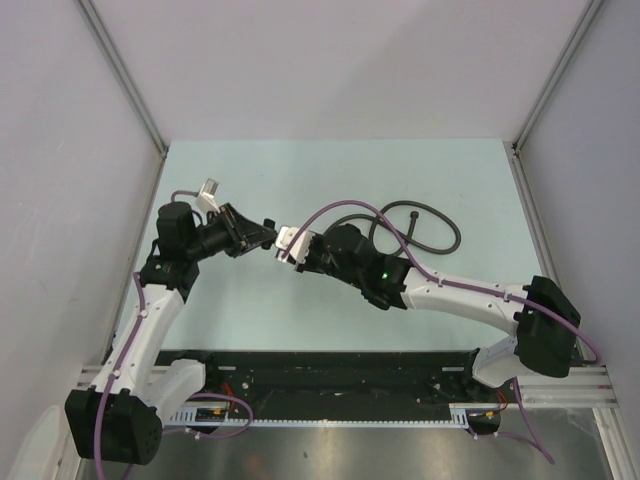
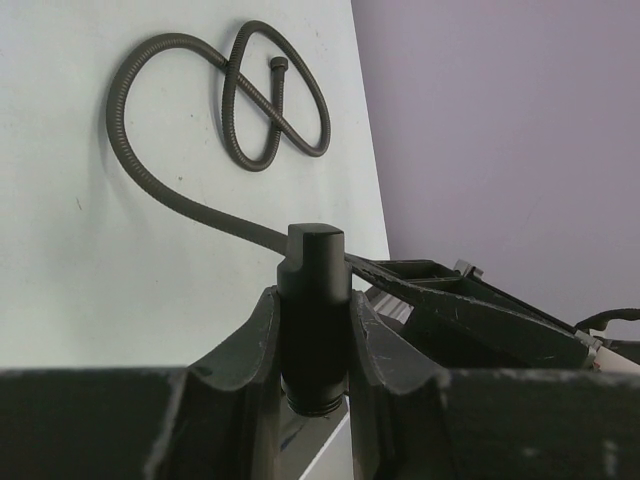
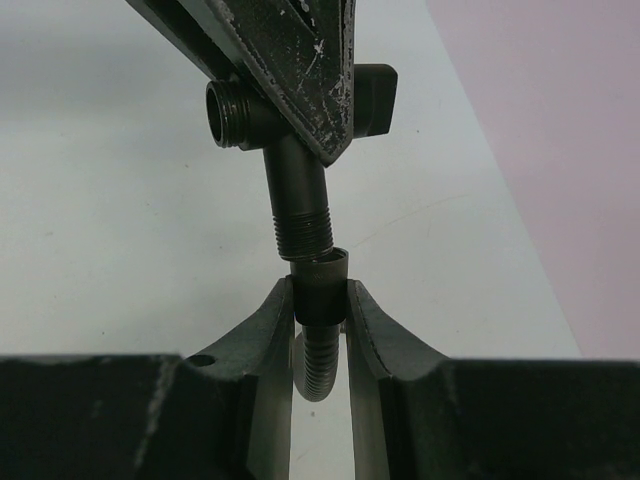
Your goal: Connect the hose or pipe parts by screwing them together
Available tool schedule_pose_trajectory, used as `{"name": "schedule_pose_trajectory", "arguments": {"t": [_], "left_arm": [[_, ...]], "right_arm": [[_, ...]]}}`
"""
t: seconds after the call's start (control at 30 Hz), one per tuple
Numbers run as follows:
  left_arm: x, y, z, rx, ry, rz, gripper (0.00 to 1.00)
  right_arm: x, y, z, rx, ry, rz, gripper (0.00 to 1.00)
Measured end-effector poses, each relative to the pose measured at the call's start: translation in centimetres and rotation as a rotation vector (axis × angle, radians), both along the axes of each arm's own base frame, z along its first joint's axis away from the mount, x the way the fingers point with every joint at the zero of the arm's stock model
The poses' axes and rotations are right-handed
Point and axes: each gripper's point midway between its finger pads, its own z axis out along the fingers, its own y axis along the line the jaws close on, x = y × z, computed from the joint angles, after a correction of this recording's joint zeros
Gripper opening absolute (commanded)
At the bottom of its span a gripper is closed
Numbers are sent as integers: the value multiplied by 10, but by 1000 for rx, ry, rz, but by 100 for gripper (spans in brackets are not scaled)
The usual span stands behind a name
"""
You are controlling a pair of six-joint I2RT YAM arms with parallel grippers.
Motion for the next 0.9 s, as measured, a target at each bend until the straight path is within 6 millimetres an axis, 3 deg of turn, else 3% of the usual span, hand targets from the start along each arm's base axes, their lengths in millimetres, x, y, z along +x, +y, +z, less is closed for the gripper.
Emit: {"name": "schedule_pose_trajectory", "arguments": {"t": [0.9], "left_arm": [[-2, -7, -12, 5, 30, -26, 0]], "right_arm": [[-14, -4, -13, -21, 2, 44, 0]]}}
